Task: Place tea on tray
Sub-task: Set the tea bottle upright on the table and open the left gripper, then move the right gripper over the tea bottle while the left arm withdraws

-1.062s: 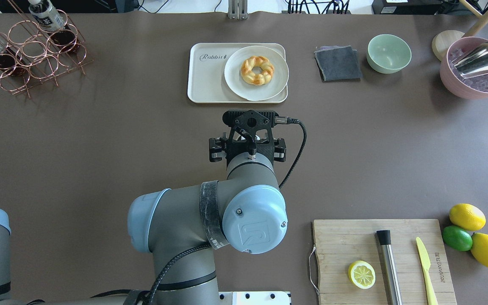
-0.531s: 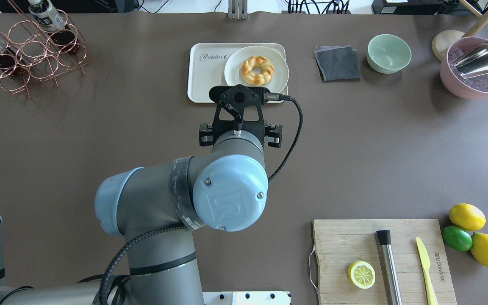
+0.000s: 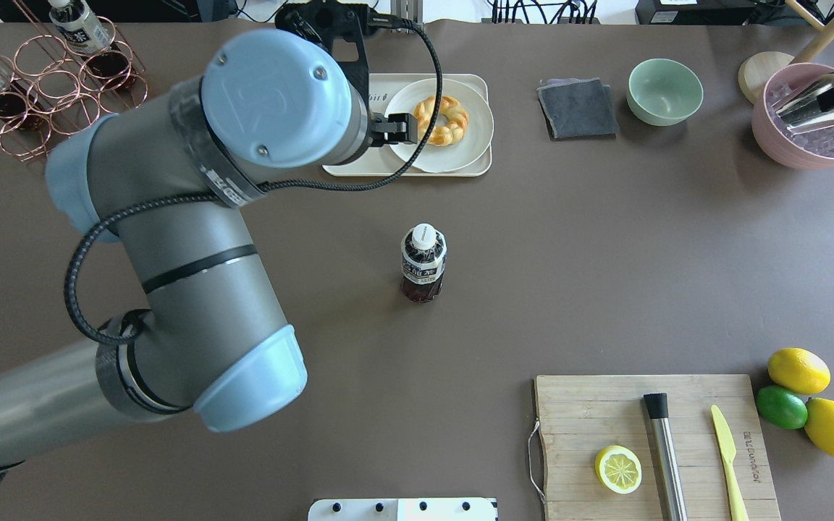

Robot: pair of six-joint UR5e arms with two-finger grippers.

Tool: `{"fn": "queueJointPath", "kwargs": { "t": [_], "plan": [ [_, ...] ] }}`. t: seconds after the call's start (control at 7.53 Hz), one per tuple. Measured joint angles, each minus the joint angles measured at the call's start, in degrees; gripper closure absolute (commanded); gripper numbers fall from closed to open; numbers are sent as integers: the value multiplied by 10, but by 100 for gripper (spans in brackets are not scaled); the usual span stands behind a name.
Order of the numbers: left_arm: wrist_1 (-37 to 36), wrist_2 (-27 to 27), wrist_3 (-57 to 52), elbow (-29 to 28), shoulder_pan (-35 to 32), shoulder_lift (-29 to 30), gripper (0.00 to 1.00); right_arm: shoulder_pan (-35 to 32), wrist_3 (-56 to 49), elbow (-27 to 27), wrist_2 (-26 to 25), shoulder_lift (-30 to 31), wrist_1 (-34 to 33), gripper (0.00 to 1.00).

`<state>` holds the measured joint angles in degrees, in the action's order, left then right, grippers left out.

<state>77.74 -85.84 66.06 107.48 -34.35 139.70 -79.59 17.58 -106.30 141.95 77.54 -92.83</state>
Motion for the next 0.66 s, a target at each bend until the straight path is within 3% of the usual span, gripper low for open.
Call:
{"fn": "queueJointPath", "kwargs": {
  "t": [0.4, 0.66],
  "plan": [
    [-3, -166, -136, -2, -149, -67, 2, 89, 162, -23, -45, -87, 0, 0],
    [-5, -237, -262, 7, -250, -137, 2, 177, 309, -27, -103, -168, -3, 0]
  ]
}}
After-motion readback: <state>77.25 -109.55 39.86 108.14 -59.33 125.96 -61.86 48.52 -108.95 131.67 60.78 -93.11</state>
